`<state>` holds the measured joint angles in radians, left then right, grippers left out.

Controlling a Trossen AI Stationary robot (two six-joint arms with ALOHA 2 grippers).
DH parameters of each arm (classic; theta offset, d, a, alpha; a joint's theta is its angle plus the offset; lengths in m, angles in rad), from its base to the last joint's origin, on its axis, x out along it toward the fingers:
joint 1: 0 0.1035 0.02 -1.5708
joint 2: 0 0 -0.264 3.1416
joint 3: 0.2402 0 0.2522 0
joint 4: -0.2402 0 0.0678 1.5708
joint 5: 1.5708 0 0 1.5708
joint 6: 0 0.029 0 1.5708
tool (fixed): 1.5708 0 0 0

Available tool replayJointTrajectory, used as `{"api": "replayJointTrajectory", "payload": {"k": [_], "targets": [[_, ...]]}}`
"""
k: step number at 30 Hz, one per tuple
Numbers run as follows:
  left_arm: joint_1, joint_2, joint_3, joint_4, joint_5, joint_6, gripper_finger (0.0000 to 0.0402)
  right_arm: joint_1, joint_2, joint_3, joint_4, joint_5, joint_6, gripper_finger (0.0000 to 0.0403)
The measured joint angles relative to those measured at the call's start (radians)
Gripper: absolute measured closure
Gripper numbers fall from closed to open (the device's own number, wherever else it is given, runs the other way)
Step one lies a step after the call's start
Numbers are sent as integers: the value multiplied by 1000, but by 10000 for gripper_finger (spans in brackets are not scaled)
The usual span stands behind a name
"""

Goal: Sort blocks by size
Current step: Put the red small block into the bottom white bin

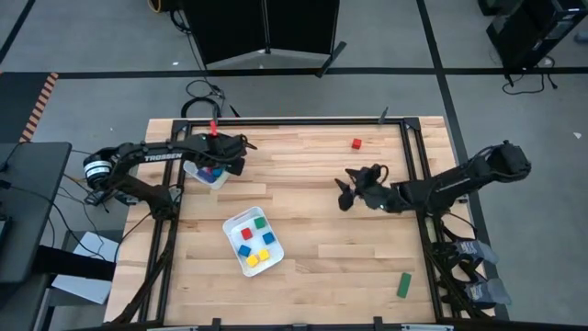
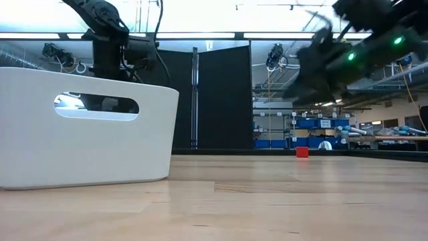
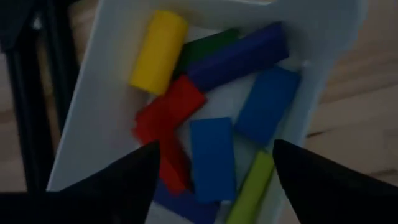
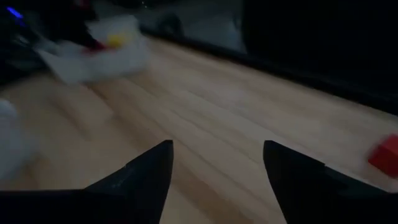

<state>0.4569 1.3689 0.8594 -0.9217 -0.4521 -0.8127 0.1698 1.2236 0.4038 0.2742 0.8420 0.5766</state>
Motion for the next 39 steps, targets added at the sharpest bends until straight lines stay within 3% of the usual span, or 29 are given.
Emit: {"api": "replayJointTrajectory", "payload": {"k": [5, 10, 18, 26, 32, 39], "targets": [[-41, -23, 0, 93, -1, 66, 64, -168, 0, 73, -217, -127, -3, 119], [-83, -104, 0, 250, 2, 174, 66, -373, 2, 178, -468, -270, -85, 116], [-128, -237, 2, 398, 11, 278, 79, -634, 8, 213, -548, -398, -103, 115], [-156, -259, 2, 408, 10, 285, 80, -707, 133, 220, -494, -370, -2, 86], [-189, -257, 2, 441, 9, 285, 80, -736, 283, 301, -517, -324, 54, 61], [-228, -257, 2, 492, 6, 285, 80, -743, 419, 372, -529, -319, 84, 72]]}}
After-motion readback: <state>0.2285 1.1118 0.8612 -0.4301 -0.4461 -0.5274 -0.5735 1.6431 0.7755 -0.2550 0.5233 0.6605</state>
